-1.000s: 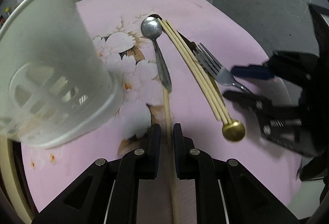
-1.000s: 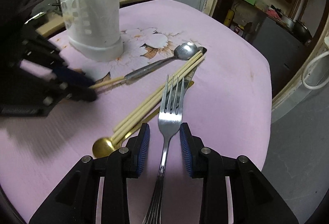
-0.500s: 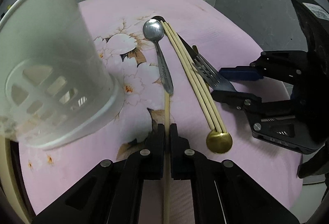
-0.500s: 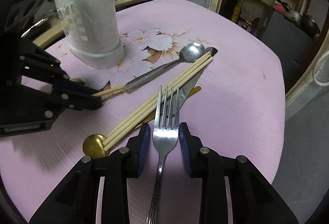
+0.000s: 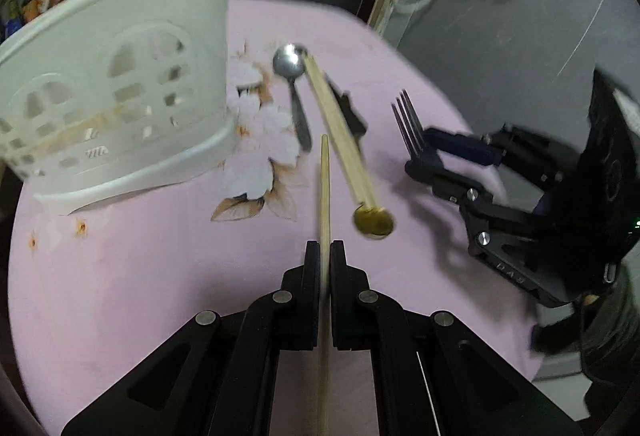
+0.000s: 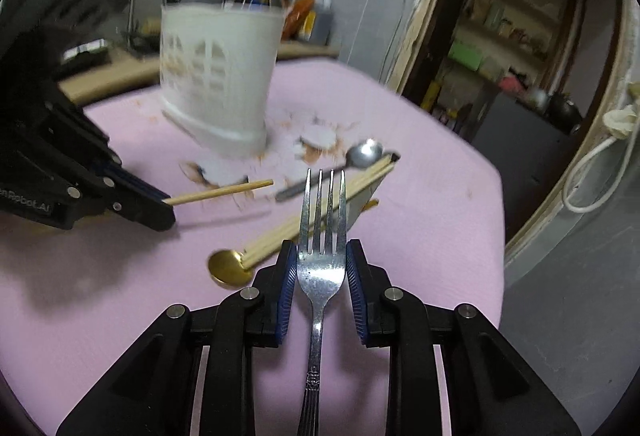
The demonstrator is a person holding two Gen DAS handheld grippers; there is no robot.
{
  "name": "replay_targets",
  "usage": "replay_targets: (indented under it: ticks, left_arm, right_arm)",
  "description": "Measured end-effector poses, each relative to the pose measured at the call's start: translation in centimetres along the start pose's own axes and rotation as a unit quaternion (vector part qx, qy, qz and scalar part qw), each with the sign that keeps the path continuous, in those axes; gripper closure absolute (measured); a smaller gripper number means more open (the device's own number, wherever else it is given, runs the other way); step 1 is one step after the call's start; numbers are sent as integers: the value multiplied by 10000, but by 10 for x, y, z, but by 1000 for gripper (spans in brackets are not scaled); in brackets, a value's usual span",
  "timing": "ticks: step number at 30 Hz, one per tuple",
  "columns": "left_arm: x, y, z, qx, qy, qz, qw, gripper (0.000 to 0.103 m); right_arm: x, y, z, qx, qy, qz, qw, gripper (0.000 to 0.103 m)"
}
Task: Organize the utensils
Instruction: 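Lift the fork with the right tool while the left tool lifts the chopstick over the caddy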
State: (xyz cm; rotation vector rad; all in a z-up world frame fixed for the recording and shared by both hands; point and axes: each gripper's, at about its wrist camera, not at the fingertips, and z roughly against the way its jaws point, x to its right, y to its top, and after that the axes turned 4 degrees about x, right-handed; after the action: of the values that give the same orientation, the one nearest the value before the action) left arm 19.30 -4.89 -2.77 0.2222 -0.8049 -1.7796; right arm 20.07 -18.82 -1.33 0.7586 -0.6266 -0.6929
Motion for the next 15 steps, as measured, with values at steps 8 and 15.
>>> replay_targets:
  ticks: [8, 15]
  left_arm:
    - [2, -11, 37, 1317, -222, 16, 9910, 100]
    - [-6, 6, 68, 2131, -177, 134, 9768, 100]
  right_arm:
    - [3, 3, 36, 966, -110, -539, 9938, 81]
    - [6, 17, 52, 1602, 32, -869, 9832, 81]
